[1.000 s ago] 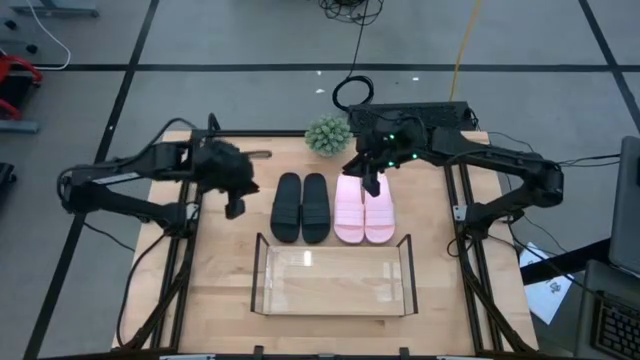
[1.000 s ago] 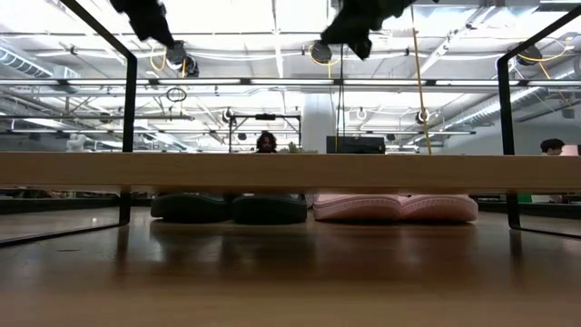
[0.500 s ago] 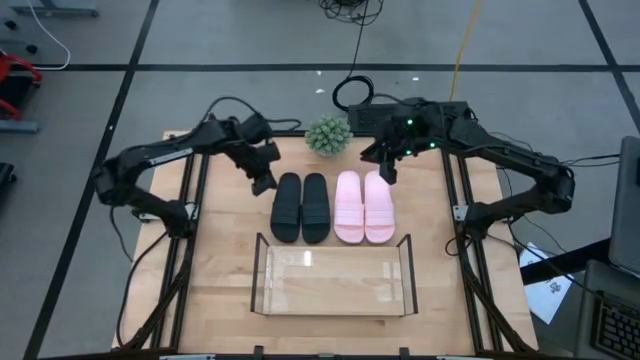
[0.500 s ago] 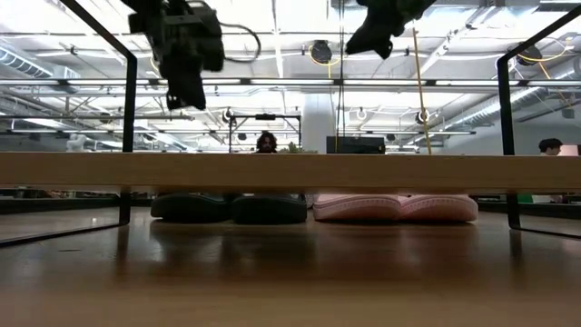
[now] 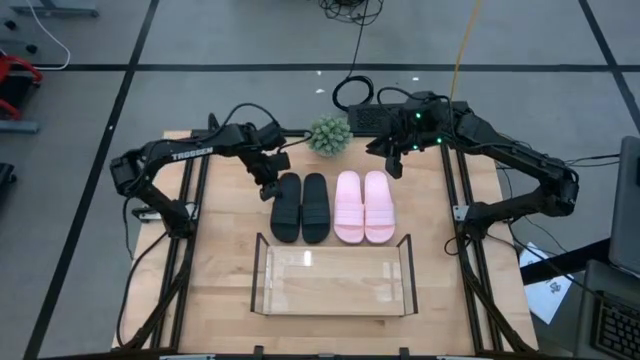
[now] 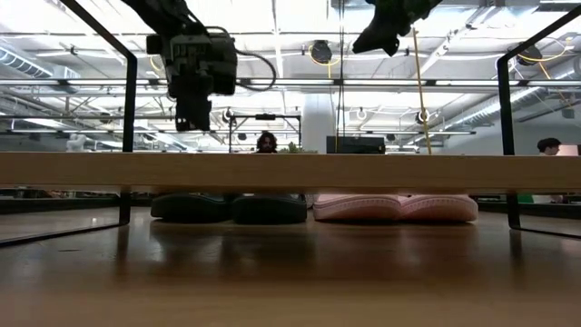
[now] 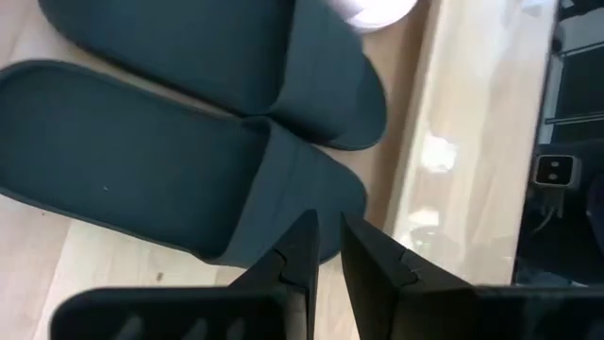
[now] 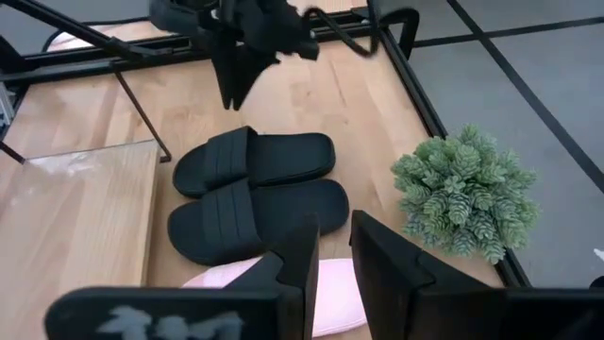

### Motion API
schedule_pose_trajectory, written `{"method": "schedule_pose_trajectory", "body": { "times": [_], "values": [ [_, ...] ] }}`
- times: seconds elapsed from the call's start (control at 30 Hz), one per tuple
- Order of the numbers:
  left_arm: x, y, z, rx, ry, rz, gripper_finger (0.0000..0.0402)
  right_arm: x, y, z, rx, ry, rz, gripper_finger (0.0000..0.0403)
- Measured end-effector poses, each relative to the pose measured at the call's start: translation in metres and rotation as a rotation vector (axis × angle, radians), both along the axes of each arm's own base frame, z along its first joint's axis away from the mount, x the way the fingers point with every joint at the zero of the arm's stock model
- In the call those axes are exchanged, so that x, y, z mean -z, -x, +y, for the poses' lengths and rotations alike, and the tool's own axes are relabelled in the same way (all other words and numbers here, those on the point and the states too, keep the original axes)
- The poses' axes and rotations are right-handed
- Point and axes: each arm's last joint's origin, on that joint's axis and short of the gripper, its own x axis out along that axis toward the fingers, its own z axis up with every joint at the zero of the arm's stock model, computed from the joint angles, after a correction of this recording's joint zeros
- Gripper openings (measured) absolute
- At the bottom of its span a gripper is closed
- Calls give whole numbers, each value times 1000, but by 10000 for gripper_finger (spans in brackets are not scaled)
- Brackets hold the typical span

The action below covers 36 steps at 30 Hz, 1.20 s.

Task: Pick and place slides into the shelf
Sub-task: Put the left black slipper on the shelf

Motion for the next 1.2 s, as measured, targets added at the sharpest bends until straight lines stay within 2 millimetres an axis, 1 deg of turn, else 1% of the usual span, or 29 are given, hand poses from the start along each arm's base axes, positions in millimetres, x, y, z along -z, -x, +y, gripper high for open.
{"method": "schedule_pose_trajectory", "body": {
  "times": [0.13, 0.27, 0.37, 0.47, 0.6, 0.7, 0.87, 0.97, 1.13, 1.2],
  "values": [
    [13, -4, 7, 3, 39, 19, 47, 1, 0, 0, -3, -5, 5, 57],
    [21, -7, 11, 21, 21, 27, 47, 2, 1, 1, -3, -12, 17, 57],
    [23, -7, 13, 43, -59, 50, 47, 3, 1, 1, -3, -18, 29, 57],
    [24, -9, 15, 29, -130, 66, 47, 3, 2, 1, -3, -21, 34, 57],
    [22, -14, 18, 31, -154, 2, 47, 3, 2, 1, -3, -21, 34, 57],
    [22, -14, 19, 16, -123, -8, 47, 3, 2, 1, -3, -21, 34, 57],
    [23, -9, 22, -4, -14, -19, 47, 3, 2, 1, -3, -21, 34, 57],
    [23, -7, 27, -9, 13, -43, 47, 3, 2, 1, -3, -22, 34, 57],
    [20, -2, 34, -10, 121, -122, 47, 3, 2, 1, 8, -37, 32, 57],
    [20, 0, 36, -12, 128, -131, 47, 3, 2, 1, 11, -42, 32, 57]
  ]
}}
